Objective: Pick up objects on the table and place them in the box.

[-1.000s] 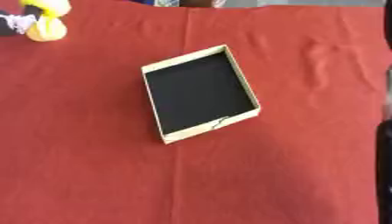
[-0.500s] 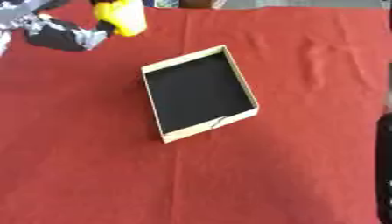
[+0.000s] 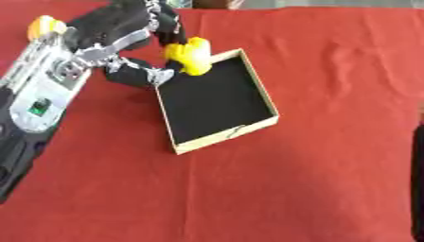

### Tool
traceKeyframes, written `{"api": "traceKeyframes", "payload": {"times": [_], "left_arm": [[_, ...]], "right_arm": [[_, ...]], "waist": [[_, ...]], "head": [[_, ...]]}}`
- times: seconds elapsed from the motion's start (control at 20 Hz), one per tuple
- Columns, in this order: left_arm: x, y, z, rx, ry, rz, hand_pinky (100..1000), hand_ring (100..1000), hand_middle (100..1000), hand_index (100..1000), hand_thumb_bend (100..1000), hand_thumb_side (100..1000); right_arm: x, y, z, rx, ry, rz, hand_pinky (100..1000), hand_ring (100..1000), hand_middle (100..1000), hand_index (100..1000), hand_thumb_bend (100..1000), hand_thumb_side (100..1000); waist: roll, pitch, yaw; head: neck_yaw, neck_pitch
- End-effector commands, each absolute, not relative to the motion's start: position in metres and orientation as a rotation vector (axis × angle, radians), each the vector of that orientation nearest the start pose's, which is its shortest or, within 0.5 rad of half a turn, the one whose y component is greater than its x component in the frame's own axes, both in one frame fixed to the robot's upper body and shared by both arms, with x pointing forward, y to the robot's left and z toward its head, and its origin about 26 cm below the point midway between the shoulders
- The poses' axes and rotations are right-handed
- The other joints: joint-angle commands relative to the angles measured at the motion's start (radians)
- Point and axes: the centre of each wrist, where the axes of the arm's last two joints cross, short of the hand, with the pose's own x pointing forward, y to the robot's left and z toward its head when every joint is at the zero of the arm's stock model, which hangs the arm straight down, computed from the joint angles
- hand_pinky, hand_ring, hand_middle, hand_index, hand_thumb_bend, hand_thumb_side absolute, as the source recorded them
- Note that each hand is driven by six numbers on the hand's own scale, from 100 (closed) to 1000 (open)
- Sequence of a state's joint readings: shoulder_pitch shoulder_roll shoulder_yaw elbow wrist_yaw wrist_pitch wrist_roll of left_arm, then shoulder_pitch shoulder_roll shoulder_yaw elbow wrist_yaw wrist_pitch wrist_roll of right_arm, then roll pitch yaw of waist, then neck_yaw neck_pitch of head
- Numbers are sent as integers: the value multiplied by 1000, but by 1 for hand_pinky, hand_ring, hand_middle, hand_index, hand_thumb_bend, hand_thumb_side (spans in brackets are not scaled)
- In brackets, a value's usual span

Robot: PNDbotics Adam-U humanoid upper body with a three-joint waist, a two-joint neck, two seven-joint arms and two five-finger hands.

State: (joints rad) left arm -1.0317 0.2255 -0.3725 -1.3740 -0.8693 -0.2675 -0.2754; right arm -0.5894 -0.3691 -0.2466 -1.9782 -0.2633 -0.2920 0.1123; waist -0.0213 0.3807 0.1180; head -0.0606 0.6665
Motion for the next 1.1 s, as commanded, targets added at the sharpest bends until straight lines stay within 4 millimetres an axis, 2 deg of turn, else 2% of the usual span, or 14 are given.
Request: {"api": "traceKeyframes", "payload": {"times": [0.05, 0.2, 0.35, 0.45, 0.5, 0.55, 0.6, 0.7, 0.85, 0.9, 1.0, 1.1], "left_arm": [[416, 84, 271, -925, 2584, 1979, 513, 460, 427, 568, 100, 100], [417, 76, 258, -896, 2624, 1984, 537, 472, 442, 587, 100, 100], [418, 72, 247, -889, 2625, 2014, 608, 524, 495, 654, 100, 100], [418, 72, 243, -894, 2604, 2037, 715, 641, 607, 769, 100, 100], [418, 72, 243, -900, 2582, 2054, 780, 732, 702, 846, 124, 100], [418, 72, 244, -907, 2561, 2069, 820, 775, 748, 875, 159, 148], [418, 73, 244, -916, 2542, 2082, 861, 828, 799, 910, 210, 237], [418, 75, 245, -930, 2511, 2111, 871, 846, 824, 929, 253, 316], [419, 79, 246, -962, 2503, 2116, 883, 863, 839, 941, 291, 325], [418, 80, 247, -976, 2506, 2105, 895, 877, 850, 948, 330, 329], [418, 82, 252, -1008, 2523, 2067, 893, 879, 851, 947, 340, 327], [417, 86, 257, -1026, 2556, 2020, 874, 860, 830, 929, 287, 296]], "right_arm": [[303, -298, 311, -21, 3344, -343, 903, 955, 794, 877, 100, 663], [303, -297, 310, -31, 3348, -336, 903, 956, 794, 877, 100, 663], [303, -297, 310, -36, 3349, -333, 902, 956, 794, 877, 100, 663], [304, -297, 309, -37, 3351, -334, 902, 956, 793, 877, 100, 664], [304, -297, 309, -38, 3353, -333, 902, 956, 793, 877, 100, 664], [304, -297, 309, -38, 3354, -332, 902, 957, 793, 877, 100, 664], [304, -297, 309, -39, 3355, -332, 902, 957, 793, 876, 100, 664], [304, -297, 308, -41, 3357, -332, 902, 957, 793, 876, 100, 664], [304, -296, 307, -46, 3362, -333, 902, 958, 793, 876, 100, 665], [304, -296, 307, -48, 3363, -336, 902, 959, 793, 876, 100, 664], [304, -296, 306, -51, 3366, -342, 902, 959, 793, 876, 100, 664], [304, -296, 306, -53, 3368, -343, 902, 959, 793, 876, 100, 664]], "waist": [[-2, -20, -2], [-5, -18, -4], [-7, -18, -5], [-6, -19, -5], [-6, -19, -4], [-6, -20, -3], [-5, -20, -3], [-5, -20, -1], [-6, -20, 0], [-7, -20, 1], [-7, -20, 2], [-8, -21, 4]], "head": [[7, -9], [9, -11], [8, -11], [6, -12], [5, -12], [5, -12], [4, -12], [2, -14], [1, -12], [1, -12], [1, -11], [0, -11]]}}
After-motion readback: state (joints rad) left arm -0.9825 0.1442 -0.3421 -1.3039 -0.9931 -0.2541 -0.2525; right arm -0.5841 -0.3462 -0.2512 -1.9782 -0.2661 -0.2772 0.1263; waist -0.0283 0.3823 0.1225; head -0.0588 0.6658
